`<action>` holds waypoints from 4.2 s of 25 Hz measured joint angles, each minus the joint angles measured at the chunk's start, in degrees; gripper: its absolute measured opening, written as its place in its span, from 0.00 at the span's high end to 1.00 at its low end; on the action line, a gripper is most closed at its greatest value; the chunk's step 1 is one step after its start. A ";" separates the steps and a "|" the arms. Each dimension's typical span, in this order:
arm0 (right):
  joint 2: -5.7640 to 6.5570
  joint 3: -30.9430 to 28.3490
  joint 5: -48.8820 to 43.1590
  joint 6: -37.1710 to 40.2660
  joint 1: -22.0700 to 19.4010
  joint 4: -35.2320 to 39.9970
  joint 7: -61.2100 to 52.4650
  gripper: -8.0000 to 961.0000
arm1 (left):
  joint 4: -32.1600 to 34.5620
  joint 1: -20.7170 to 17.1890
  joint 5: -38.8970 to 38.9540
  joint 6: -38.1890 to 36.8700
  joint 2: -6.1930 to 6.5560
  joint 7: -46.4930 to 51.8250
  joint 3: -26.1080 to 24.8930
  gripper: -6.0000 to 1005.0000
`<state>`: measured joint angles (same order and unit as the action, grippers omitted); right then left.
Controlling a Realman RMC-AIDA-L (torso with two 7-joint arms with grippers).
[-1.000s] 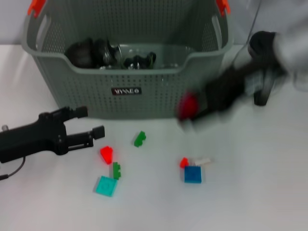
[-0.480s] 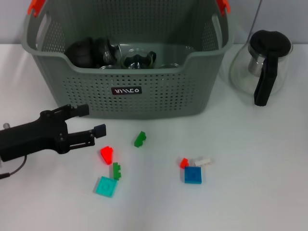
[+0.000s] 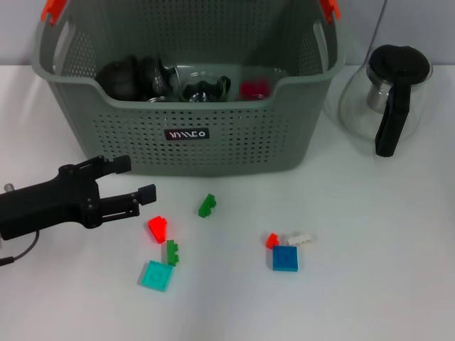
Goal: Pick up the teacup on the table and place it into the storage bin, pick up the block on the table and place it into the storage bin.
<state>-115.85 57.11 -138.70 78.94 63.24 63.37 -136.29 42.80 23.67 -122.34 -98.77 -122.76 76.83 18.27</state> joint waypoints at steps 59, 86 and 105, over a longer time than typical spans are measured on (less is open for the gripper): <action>-4.83 38.43 -8.73 -1.30 -16.65 -6.05 15.52 0.02 | -1.37 0.34 0.33 0.85 0.15 -0.32 -0.70 0.12; -4.90 41.67 -5.42 -4.46 -12.14 -13.29 13.38 0.77 | -1.41 0.33 0.35 1.02 0.15 -0.36 -0.85 0.12; -4.46 17.65 -0.84 26.89 -15.94 31.09 8.77 0.87 | -1.31 0.19 0.34 0.96 0.24 -0.40 -1.48 0.13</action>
<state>-120.31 74.76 -139.54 105.82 47.30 94.46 -127.53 41.49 23.86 -121.99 -97.80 -122.52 76.43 16.79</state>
